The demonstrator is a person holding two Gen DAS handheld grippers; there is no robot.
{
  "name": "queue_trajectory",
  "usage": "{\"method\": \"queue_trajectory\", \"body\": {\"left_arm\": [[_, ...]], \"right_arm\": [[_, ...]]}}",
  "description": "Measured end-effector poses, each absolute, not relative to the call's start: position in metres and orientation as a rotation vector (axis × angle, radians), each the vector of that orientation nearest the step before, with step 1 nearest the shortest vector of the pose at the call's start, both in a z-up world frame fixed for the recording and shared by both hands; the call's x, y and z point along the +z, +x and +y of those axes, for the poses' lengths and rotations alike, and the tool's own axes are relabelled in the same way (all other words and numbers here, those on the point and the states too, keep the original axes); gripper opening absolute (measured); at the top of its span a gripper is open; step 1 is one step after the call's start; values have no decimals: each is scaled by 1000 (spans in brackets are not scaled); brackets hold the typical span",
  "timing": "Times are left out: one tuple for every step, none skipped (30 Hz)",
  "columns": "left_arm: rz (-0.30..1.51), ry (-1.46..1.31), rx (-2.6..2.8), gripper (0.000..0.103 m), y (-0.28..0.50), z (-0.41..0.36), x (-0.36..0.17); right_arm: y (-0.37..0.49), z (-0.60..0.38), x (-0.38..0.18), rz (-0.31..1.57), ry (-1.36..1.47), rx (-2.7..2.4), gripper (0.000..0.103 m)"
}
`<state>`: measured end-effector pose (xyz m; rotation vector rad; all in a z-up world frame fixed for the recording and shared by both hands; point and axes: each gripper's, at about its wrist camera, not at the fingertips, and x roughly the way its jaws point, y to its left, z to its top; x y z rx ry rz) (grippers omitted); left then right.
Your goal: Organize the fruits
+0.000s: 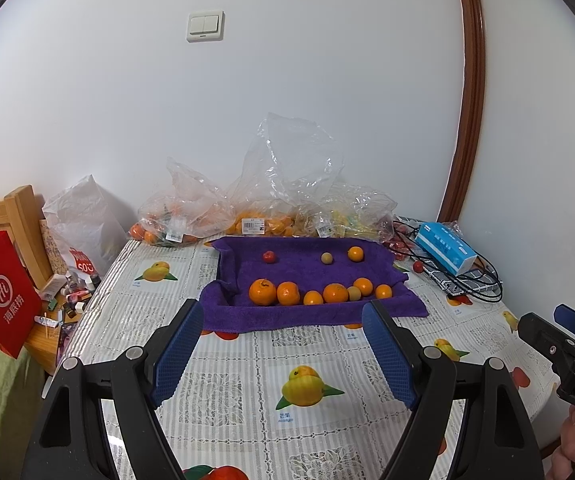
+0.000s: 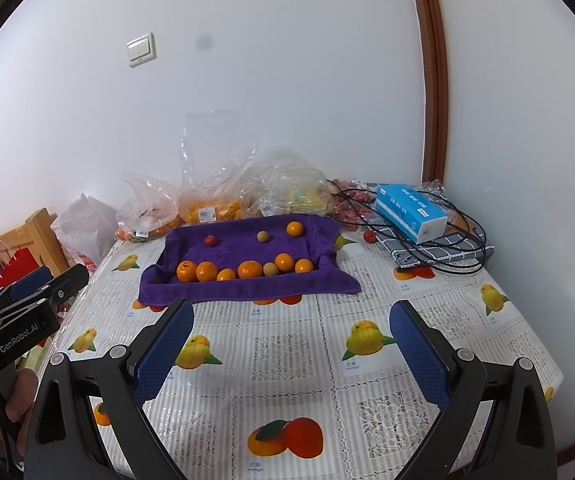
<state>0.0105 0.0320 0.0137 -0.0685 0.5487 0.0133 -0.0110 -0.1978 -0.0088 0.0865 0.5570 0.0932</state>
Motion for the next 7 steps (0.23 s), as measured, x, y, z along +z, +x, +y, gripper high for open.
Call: {"method": "queue_trajectory", "body": {"left_arm": [[549, -69, 13, 80, 11, 32, 14], [549, -69, 12, 80, 10, 32, 14], [548, -69, 13, 80, 11, 33, 14], [549, -69, 14, 80, 10, 32, 13], [548, -71, 16, 80, 11, 32, 14], [547, -72, 14, 81, 12, 32, 15], [547, -70, 10, 81, 13, 32, 15]], "right_arm": [[-11, -198, -9, 558, 86, 94, 98], [-11, -198, -9, 558, 86, 95, 98], [-11, -198, -9, 559, 86, 95, 98], [-11, -198, -9, 559, 85, 94, 98], [-11, -198, -9, 557, 85, 95, 98], [-11, -198, -9, 557, 85, 94, 98], [-11, -198, -9, 558, 85, 94, 98]]}}
